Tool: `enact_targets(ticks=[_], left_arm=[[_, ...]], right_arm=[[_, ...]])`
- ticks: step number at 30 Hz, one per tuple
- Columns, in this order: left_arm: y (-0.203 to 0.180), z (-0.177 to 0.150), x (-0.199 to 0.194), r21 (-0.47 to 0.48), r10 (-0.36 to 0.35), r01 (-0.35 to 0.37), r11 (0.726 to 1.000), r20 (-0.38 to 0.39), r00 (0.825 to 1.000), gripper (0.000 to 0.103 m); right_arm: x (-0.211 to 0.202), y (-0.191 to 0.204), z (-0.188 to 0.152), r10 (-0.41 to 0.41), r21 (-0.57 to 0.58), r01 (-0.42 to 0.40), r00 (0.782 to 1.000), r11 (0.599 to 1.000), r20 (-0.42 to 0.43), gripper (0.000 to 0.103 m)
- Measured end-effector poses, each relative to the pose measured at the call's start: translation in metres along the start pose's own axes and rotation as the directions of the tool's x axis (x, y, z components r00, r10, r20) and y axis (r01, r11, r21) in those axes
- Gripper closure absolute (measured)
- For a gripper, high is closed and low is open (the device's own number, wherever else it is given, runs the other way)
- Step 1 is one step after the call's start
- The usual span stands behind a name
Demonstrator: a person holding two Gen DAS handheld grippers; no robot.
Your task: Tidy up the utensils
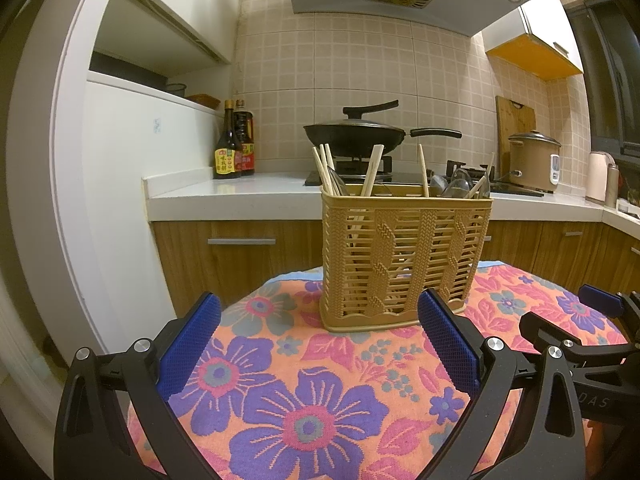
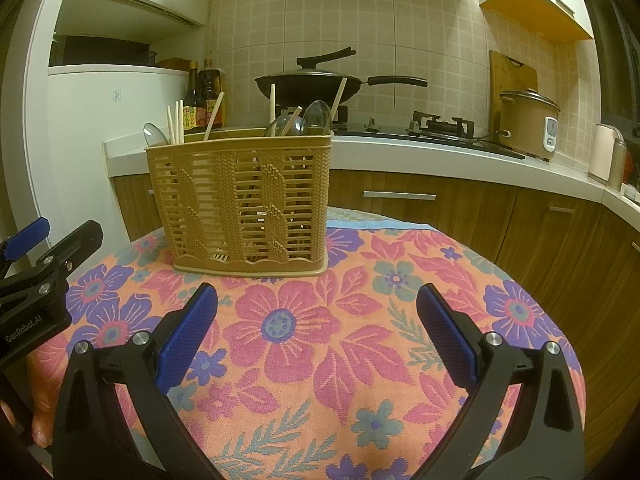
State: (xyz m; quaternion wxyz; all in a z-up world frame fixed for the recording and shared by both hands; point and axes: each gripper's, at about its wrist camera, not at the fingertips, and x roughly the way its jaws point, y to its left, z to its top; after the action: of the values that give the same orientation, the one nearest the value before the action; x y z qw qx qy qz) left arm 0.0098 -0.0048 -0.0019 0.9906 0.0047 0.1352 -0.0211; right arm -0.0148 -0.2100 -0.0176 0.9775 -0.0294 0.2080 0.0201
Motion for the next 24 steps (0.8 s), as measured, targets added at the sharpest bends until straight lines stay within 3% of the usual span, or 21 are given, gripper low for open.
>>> enact_targets(ticks=[24], left_arm=[[0.0073, 0.0005, 0.0029, 0.008, -0.021, 0.021, 1.0, 0.004, 1.0, 0.008]], right_arm=[[0.0011, -0.0002, -0.0008, 0.0, 0.005, 0.0, 1.0, 1.0, -0.007, 0.008]])
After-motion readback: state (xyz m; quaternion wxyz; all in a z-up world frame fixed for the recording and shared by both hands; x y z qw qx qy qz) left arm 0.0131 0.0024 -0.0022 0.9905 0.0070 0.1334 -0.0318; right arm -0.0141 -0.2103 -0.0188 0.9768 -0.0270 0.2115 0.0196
